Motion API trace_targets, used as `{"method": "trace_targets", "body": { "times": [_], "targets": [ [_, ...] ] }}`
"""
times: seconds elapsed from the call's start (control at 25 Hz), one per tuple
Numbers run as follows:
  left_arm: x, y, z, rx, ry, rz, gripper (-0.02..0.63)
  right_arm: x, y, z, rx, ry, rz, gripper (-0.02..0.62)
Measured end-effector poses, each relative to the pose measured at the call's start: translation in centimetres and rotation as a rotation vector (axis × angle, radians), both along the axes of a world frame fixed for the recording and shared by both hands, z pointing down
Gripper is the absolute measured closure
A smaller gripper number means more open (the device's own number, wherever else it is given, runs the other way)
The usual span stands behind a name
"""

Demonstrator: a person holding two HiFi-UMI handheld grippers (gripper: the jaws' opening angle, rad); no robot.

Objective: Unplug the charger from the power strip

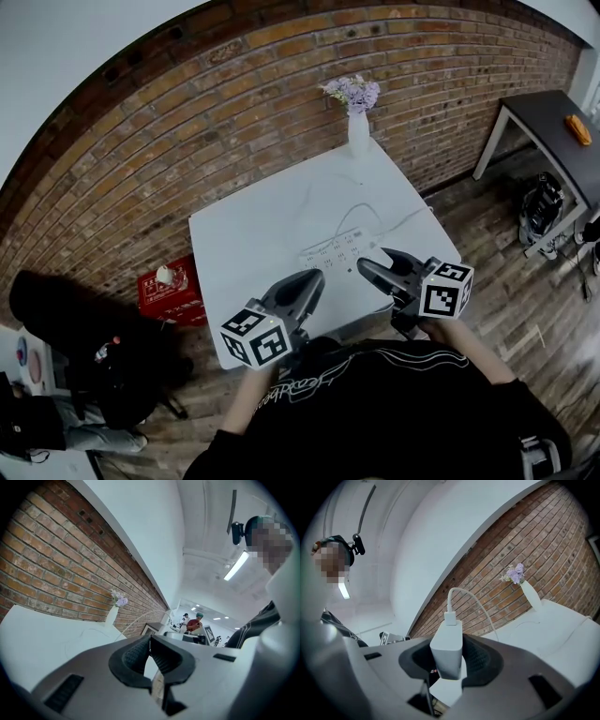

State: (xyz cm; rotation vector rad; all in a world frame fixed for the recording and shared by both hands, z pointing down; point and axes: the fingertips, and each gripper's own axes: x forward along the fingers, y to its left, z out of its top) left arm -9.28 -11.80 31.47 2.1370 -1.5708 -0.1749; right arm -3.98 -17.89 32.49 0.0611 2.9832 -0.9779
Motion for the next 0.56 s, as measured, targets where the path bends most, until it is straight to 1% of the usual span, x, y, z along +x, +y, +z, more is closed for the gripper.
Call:
{"method": "trace_targets", "body": {
  "times": [0.28, 0.56],
  "targets": [
    [0.11, 0.14, 0.67, -0.017, 0.026, -0.005, 0.597, 0.16, 0.06, 0.87, -0.024, 0.022, -0.005, 0.474],
    [-0.12, 0.26, 0.69, -0.018, 0.021, -0.009, 0.597, -0.14, 0.33, 1.05, -0.024, 0.030, -0.017, 0.474]
  ]
}}
